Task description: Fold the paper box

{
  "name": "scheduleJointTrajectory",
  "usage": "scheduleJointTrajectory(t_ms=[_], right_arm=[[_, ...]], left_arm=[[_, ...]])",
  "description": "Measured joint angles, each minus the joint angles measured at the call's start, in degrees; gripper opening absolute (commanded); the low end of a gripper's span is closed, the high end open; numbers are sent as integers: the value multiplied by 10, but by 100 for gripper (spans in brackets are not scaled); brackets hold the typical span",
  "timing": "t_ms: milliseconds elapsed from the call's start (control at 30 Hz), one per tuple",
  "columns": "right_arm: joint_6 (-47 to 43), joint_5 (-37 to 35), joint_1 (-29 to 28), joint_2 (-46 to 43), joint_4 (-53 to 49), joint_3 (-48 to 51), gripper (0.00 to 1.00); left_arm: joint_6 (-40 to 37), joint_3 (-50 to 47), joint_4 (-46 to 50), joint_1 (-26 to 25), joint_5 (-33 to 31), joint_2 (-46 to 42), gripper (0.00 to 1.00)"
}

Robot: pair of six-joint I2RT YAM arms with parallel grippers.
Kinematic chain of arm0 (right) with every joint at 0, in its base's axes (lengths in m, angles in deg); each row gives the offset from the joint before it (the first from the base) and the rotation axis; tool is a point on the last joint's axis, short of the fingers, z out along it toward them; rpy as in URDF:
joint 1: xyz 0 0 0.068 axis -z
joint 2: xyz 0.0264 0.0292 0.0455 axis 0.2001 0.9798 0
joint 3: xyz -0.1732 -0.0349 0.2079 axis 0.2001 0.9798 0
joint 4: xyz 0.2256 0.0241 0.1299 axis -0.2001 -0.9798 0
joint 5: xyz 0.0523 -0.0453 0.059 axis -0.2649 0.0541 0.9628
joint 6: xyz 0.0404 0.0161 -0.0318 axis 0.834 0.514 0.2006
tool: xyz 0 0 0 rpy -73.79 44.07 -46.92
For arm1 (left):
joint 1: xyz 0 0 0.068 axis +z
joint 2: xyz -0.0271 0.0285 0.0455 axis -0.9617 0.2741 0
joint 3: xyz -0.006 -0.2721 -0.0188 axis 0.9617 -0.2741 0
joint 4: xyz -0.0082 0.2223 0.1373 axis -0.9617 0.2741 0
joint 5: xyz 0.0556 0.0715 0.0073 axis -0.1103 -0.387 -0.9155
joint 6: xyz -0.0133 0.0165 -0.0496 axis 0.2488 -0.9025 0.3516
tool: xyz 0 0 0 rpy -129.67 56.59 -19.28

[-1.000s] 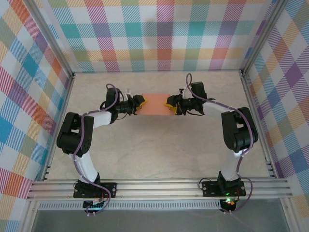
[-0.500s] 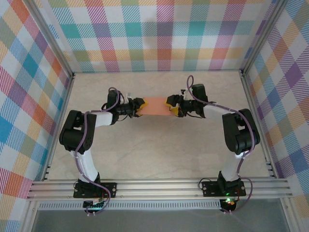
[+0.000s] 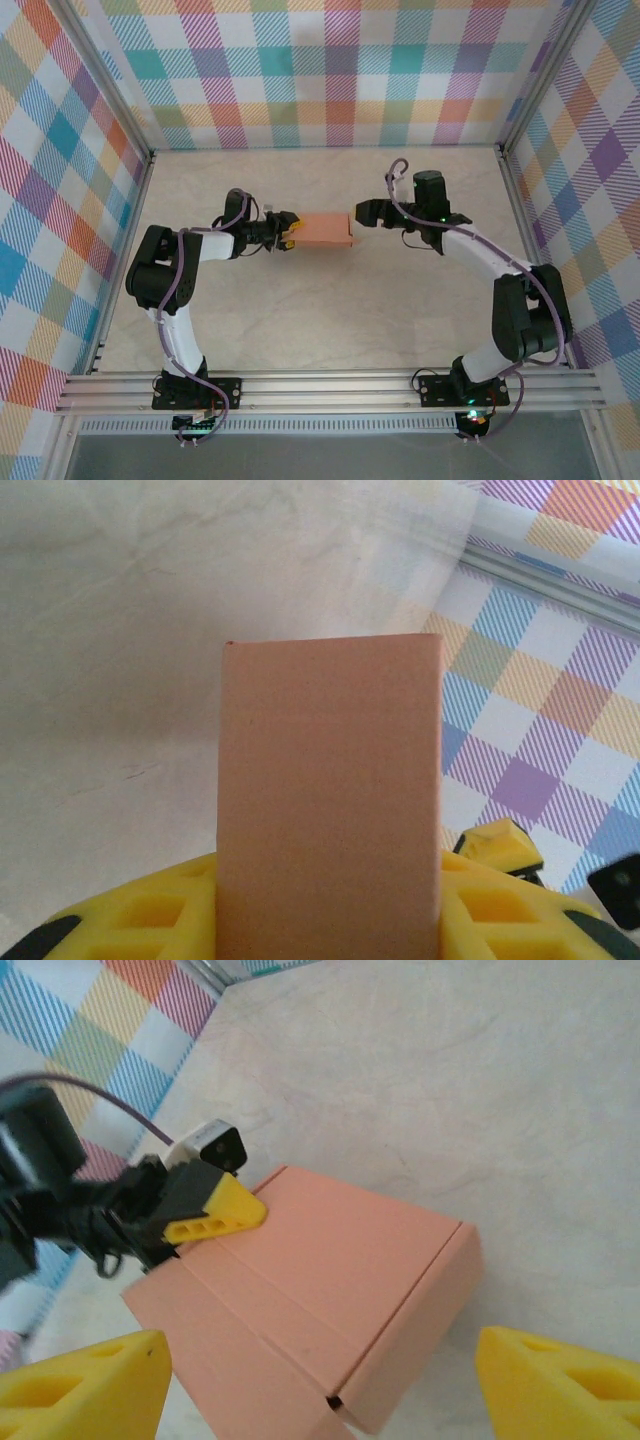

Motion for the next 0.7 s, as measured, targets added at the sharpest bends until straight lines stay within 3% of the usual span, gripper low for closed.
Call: scheduleJointTrajectory(t_ms=[200,367,567,700], right_arm=[[-236,-38,-15,-47,-2,53,84],[-418,-68,-75,-72,-47,62,84],[-548,-178,-177,-53,-64,61,85],[-601,-231,-204,-7,-64,61,85]], left_arm=[[0,0,44,0,0,0,40],[0,1,66,0,0,0,41],[0,2,92,6,5,0,41],[0,2,97,12,8,0,41]])
